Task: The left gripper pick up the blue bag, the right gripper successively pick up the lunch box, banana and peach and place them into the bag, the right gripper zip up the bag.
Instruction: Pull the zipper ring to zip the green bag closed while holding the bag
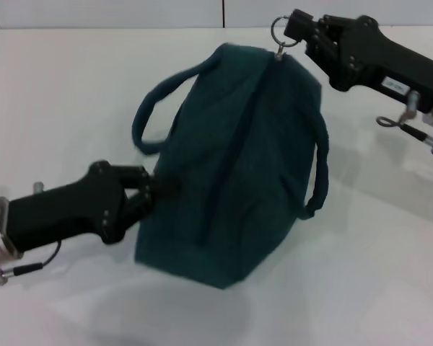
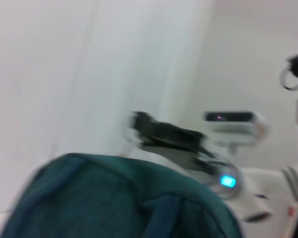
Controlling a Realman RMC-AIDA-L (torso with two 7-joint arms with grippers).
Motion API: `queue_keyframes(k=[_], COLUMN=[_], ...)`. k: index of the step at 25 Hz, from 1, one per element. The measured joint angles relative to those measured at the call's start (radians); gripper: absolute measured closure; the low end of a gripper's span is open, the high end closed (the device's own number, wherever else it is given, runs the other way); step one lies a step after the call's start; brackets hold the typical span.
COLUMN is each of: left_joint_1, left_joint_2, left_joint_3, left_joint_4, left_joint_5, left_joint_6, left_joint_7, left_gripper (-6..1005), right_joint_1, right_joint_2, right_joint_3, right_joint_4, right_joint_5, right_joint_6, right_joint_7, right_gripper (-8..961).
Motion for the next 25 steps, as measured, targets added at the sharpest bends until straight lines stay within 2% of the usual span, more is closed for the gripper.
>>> queue_keyframes(k=[1, 5, 7, 10, 14, 18, 22, 25], left_joint_1=[0.002, 0.009, 0.010, 0.011, 0.016, 0.001, -0.070, -0.158], left_joint_2=[-0.003, -0.011, -0.014, -0.022, -0.043, -0.039, -0.031, -0.031], left_joint_3=[-0.016, -0.092, -0.110, -0.132, -0.191, -0.201, -0.197, -0.136], left_joint_4=[0.000, 0.003, 0.004, 0.005, -0.012, -0.018, 0.102, 0.281], left_joint_5=[0.000, -0.001, -0.003, -0.010, -0.064, -0.129, -0.041, 0.073], left_joint_6=[-0.010, -0.047, -0.058, -0.073, -0.084, -0.085, -0.087, -0.087], left_joint_7=[-0.001, -0.008, -0.005, 0.021, 0.095, 0.082, -0.079, -0.287], left_gripper=[943, 943, 888, 806, 711, 623, 534, 389], right_joint_1=[-0.053, -0.108, -0.126, -0.129, -0.117, -0.112, -0.112, -0.112], right_joint_2=[0.004, 0.006, 0.008, 0.009, 0.007, 0.005, 0.004, 0.005], right_joint_3=[-0.016, -0.048, -0.058, -0.057, -0.033, -0.006, 0.003, 0.013], right_joint_4=[-0.065, -0.132, -0.143, -0.126, -0.077, -0.054, -0.044, -0.039], right_joint_5=[-0.002, -0.003, -0.003, -0.001, 0.006, 0.006, 0.007, 0.007], right_joint_6=[-0.019, -0.026, -0.030, -0.026, -0.013, -0.006, -0.003, -0.002], right_joint_7=[0.022, 0.065, 0.080, 0.081, 0.084, 0.087, 0.089, 0.089], right_gripper=[875, 873, 872, 871, 869, 867, 866, 864])
